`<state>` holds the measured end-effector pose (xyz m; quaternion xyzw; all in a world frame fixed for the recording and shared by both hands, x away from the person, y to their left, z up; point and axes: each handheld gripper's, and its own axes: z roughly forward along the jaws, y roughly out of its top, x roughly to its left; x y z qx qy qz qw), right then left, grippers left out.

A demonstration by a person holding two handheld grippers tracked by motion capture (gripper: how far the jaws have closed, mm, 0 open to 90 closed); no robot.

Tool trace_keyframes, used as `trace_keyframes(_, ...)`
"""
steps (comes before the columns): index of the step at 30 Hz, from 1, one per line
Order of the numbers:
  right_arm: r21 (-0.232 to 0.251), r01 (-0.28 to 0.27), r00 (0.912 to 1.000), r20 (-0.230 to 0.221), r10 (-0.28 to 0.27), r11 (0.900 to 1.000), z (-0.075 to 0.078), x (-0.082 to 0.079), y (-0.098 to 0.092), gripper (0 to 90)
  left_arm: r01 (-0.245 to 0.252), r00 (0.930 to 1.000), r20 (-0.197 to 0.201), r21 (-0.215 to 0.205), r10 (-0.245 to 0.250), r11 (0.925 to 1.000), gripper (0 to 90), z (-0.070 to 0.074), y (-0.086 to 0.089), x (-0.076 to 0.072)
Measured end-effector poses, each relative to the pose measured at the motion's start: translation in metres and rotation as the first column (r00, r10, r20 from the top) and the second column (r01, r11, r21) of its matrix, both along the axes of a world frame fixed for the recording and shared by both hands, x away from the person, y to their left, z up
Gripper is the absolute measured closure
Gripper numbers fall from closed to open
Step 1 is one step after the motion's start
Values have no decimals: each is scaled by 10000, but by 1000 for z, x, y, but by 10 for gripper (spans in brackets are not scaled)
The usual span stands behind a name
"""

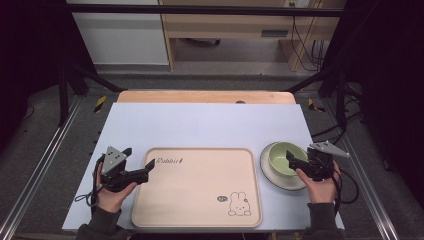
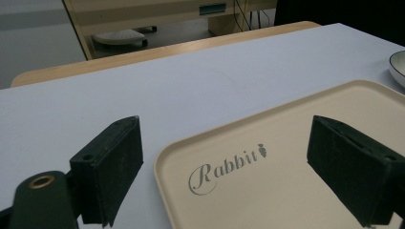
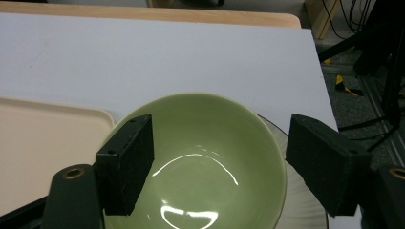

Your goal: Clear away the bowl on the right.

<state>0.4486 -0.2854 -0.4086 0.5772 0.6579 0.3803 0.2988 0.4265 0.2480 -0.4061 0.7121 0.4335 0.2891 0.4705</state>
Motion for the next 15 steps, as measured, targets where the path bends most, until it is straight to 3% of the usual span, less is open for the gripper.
trace_keyframes(15,-101,264,9972,-702,-270,9996,-12,9,-8,303,12,10000,-43,33,-12,10000,118,-1,-1,1)
